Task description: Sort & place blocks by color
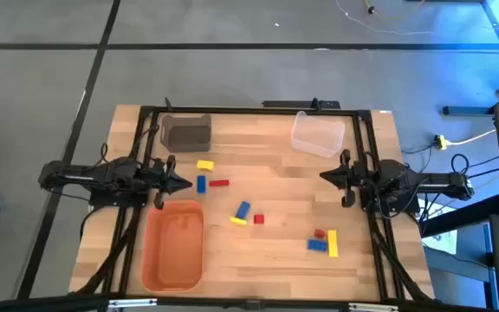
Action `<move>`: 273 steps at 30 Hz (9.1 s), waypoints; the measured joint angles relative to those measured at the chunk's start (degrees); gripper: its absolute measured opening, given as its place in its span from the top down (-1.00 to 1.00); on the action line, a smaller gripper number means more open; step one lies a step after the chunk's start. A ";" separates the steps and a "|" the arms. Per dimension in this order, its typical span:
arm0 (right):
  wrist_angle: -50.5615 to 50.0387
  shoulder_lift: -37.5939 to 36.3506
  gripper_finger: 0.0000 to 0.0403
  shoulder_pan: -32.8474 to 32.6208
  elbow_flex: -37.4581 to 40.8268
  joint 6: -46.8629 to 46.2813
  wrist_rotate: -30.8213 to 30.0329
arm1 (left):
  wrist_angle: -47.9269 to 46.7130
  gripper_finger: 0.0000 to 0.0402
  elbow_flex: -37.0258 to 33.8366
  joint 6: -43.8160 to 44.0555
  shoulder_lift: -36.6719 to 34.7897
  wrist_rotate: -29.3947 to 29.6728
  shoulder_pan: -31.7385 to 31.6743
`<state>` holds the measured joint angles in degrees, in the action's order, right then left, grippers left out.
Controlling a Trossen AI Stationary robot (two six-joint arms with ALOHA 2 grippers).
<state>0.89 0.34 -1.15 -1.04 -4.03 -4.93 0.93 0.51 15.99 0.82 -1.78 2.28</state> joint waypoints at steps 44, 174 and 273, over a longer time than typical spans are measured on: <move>0.00 0.00 0.92 0.00 0.00 0.00 0.02 | -0.02 1.00 0.02 0.00 0.02 0.00 0.00; 0.00 0.02 0.92 -0.01 -0.01 0.01 0.01 | -0.02 1.00 0.01 0.00 0.02 0.01 -0.01; -58.55 92.73 -0.36 -36.65 -58.13 -49.52 -4.25 | 0.00 1.00 0.00 -0.11 0.00 5.33 0.00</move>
<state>-57.66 93.07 -37.80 -59.17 -53.56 -9.18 0.93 0.51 15.88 0.82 3.55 2.28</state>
